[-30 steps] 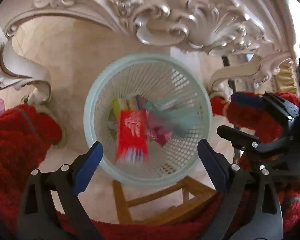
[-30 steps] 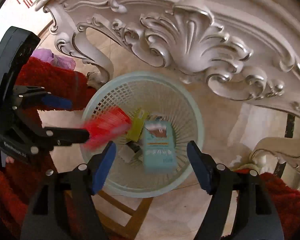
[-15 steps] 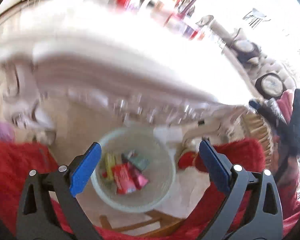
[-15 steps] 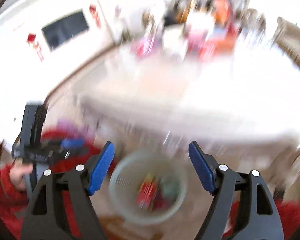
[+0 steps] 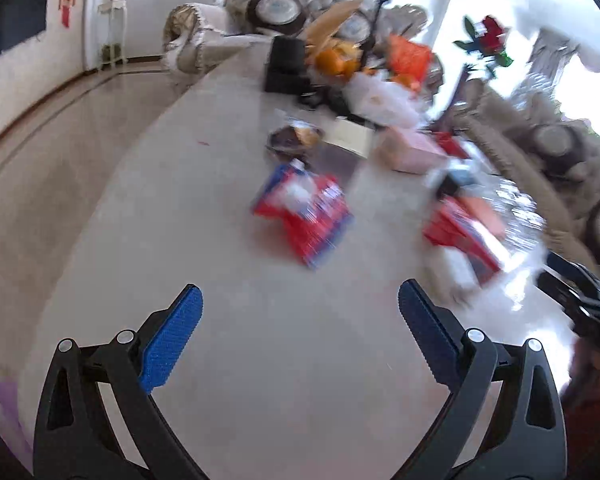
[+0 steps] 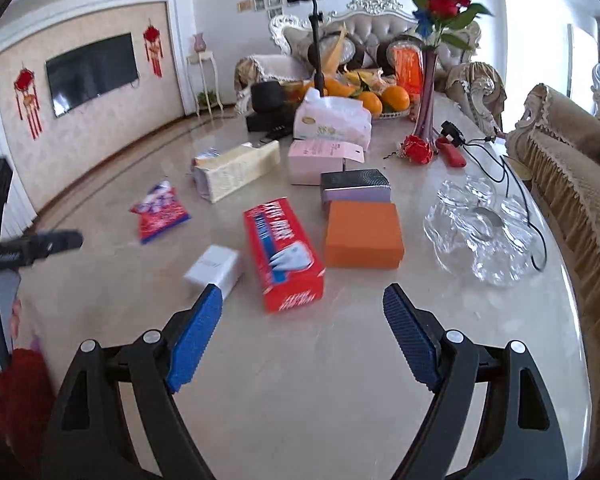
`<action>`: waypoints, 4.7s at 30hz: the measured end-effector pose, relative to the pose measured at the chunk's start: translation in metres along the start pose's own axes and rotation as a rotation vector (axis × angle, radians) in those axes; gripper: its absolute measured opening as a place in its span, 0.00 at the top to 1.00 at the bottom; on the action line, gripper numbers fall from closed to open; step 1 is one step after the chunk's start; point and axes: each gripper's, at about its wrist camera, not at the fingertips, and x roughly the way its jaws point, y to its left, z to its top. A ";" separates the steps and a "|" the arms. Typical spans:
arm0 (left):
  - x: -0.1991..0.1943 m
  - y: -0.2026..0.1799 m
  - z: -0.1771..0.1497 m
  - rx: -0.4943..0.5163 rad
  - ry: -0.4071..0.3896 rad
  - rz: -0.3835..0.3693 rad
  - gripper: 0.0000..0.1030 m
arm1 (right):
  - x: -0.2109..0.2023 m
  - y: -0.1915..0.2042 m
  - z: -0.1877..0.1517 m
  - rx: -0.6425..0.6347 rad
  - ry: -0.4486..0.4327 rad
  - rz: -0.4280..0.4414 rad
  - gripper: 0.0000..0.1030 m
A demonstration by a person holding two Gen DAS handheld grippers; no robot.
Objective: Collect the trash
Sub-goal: 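Move both tools back over the table toward the red snack bag, then grasp the red snack bag with the left tool while the right tool grasps the toothpaste box, then carry the bag and box over the wastebasket and open both tools, then move both tools back over the table toward the cream box and white charger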
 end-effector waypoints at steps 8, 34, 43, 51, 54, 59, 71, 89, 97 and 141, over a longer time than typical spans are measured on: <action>0.058 0.009 0.045 -0.065 0.035 0.021 0.07 | 0.035 -0.002 0.010 -0.033 0.075 0.027 0.24; 0.126 -0.010 0.067 0.040 0.123 0.172 0.07 | 0.080 0.019 0.015 -0.133 0.199 0.059 0.40; 0.128 -0.004 0.071 0.000 0.122 0.145 0.11 | 0.083 0.020 0.015 -0.141 0.216 0.051 0.49; 0.116 -0.006 0.072 0.055 0.106 0.055 0.64 | 0.077 0.020 0.011 -0.075 0.207 0.032 0.53; 0.100 -0.002 0.069 0.046 0.064 0.031 0.64 | 0.068 0.021 0.011 -0.049 0.184 0.038 0.53; 0.059 -0.008 0.051 0.080 0.010 -0.020 0.64 | 0.029 0.022 0.008 -0.005 0.098 0.044 0.53; -0.104 -0.024 -0.097 0.149 -0.104 -0.225 0.64 | -0.116 0.074 -0.090 -0.005 -0.003 0.194 0.52; -0.026 -0.050 -0.299 0.164 0.482 -0.261 0.63 | -0.044 0.133 -0.240 0.008 0.518 0.173 0.52; 0.018 -0.039 -0.321 0.151 0.594 -0.168 0.13 | -0.011 0.147 -0.259 -0.063 0.601 0.109 0.33; 0.050 -0.053 0.093 0.257 -0.131 -0.060 0.08 | 0.056 0.080 0.004 0.120 0.105 -0.121 0.28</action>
